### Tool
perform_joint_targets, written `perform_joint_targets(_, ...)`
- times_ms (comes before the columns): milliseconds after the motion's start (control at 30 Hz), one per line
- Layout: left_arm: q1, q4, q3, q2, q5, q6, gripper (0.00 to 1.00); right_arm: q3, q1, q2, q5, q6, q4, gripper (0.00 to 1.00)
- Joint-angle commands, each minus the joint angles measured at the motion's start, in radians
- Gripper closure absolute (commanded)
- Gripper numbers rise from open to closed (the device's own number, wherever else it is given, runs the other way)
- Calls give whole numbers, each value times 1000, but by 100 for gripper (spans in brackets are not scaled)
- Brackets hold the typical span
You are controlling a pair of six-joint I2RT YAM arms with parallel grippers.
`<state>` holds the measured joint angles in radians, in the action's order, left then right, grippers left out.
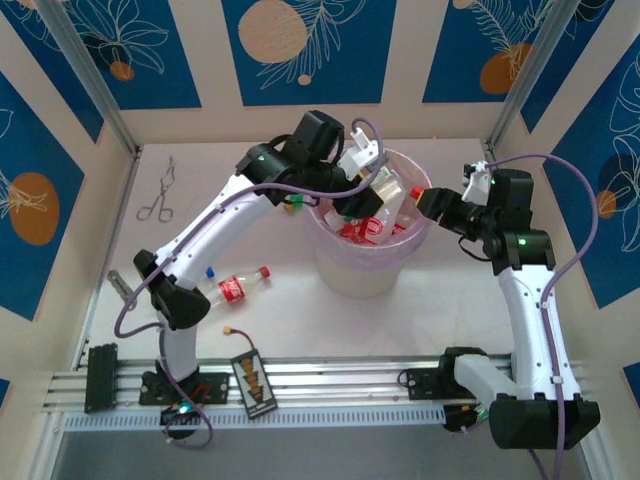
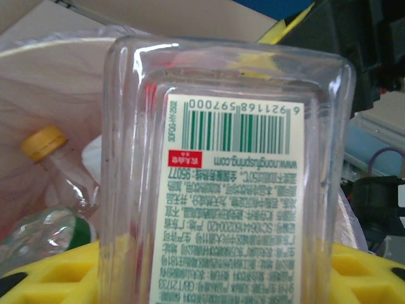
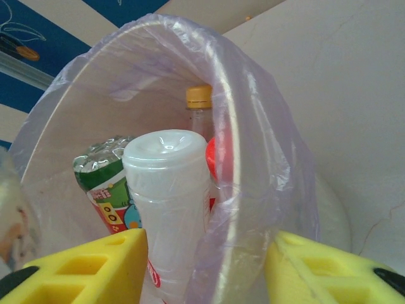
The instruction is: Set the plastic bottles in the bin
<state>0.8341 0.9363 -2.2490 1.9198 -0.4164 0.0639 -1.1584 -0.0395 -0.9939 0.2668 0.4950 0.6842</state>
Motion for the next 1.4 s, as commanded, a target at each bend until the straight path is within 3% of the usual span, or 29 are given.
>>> perform_joint_targets(0,16,6,14,3,-80,36,78,-15,-18,31,38,35,-20,41)
perform_joint_targets(133,27,-30,67,0,-100,38,77,-15,-49,49,50,63,-25,32)
perform_joint_targets(367,43,-12,81,19,-110,88,65,-9,-67,54,54,72,-23,31)
perform_joint_targets(500,50,-24,82,31,-131,88,41,-4,-64,49,127,91,-60,30)
perform_joint_targets(633,53,-42,97,23,-124,90,17,-20,-51,49,117,83,-47,30)
perform_joint_targets(733,51,-75,128,-7,-108,88,11,-27,-42,52,110,77,-36,30)
perform_joint_targets(833,50,-116,168,-49,-83,81,11,-34,-15,45,82,54,-9,23)
perform_joint_targets(933,45,-179,235,-101,-56,57,16,-38,22,36,28,27,21,22)
perform_joint_targets(1133,39,-311,344,-160,-70,-11,39,-32,52,29,-19,7,37,23)
perform_joint_targets(1367,57,-309,344,-82,-100,-70,52,-18,59,19,-31,16,22,23)
